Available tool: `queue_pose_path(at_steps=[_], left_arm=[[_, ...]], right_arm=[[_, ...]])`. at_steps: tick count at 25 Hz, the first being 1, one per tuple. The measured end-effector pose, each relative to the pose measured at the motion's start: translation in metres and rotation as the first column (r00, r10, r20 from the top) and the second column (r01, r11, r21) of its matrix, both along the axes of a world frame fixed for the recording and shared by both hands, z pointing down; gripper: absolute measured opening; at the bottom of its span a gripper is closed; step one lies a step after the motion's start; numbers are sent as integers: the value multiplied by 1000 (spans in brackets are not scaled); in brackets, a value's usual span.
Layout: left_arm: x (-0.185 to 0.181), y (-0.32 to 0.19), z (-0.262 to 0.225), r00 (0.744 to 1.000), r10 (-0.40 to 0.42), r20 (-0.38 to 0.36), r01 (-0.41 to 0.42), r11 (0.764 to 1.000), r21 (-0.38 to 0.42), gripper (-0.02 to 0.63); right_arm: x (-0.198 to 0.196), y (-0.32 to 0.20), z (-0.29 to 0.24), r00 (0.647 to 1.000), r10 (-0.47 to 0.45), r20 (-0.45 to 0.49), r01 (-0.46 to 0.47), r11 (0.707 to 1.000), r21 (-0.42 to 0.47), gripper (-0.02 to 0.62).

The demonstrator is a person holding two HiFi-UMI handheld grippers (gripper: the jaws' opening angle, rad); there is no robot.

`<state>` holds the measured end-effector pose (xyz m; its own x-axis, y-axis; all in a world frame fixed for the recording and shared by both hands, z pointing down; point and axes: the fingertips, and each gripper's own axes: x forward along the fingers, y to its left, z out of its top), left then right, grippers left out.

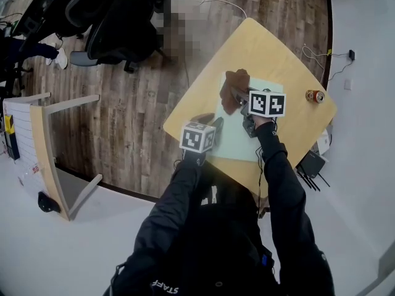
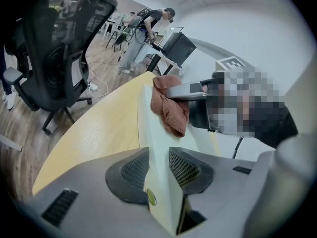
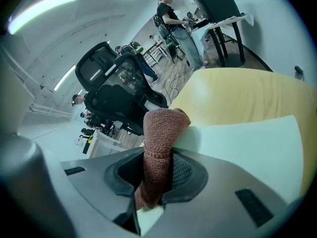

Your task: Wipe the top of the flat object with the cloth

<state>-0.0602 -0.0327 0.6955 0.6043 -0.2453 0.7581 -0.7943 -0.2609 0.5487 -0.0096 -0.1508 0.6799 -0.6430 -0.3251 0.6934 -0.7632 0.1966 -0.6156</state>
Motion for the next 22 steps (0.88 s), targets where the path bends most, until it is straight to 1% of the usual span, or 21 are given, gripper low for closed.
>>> queue_pose_path(at_steps=[5,9,16,22], left_arm=[[1,-2,1,1000,2,9,-2,1000,-8,146],[-1,0,3,1000,7,18,-7,999,-32,146],[2,-1,3,999,28,26,-27,999,-34,146],[3,0,5,999,29,35,-28,999,-36,146]], right_arm=[[27,0,2,999,3,-53,-3,1000,9,112],[50,1,3,998,29,-62,-29,1000,8,115],[85,5,3,994,44,-104,-42,999,22,115],[121,13,3,986,78,-147,-76,997,18,115]])
